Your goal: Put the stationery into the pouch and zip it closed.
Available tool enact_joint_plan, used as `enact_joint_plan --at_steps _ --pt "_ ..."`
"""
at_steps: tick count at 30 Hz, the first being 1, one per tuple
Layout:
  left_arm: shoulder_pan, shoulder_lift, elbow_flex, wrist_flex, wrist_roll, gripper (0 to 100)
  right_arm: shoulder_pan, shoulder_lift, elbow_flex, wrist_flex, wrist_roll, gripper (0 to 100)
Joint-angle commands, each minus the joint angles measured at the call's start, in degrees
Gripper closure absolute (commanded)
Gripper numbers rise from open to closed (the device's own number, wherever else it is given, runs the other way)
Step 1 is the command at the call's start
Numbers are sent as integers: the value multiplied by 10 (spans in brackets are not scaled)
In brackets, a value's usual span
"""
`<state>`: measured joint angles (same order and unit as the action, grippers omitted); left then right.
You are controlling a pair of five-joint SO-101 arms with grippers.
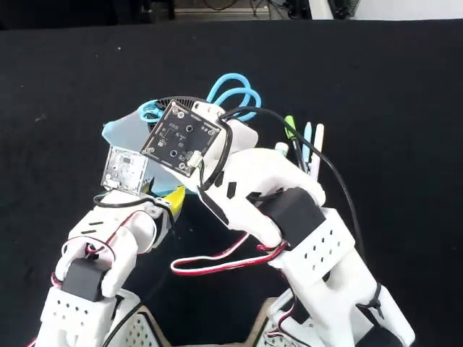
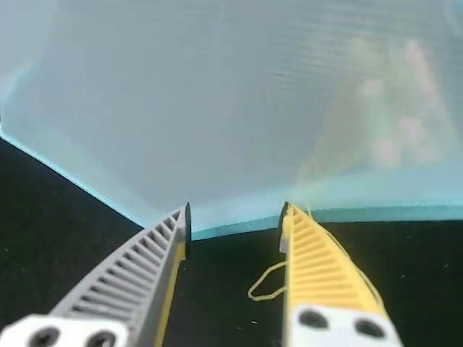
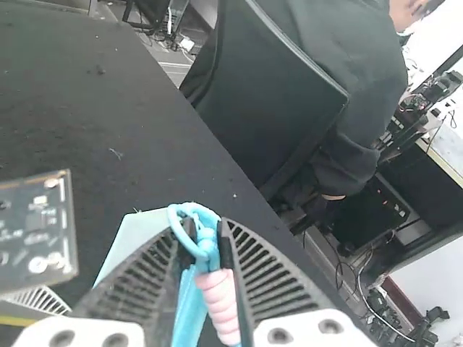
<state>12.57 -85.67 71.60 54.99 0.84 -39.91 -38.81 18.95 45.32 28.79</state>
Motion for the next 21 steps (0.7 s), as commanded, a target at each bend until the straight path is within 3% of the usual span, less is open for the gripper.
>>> enact_joint_plan --at_steps 1,6,16,21 --pt "7 -6 -15 -3 52 756 -23 0 -36 6 7 988" --pt "11 -7 -15 -5 70 741 -62 4 -74 65 9 988" --pt "7 -30 -54 38 67 741 -62 0 -90 112 9 988" --pt "-45 -117 -29 38 -3 758 -58 0 -88 127 9 988"
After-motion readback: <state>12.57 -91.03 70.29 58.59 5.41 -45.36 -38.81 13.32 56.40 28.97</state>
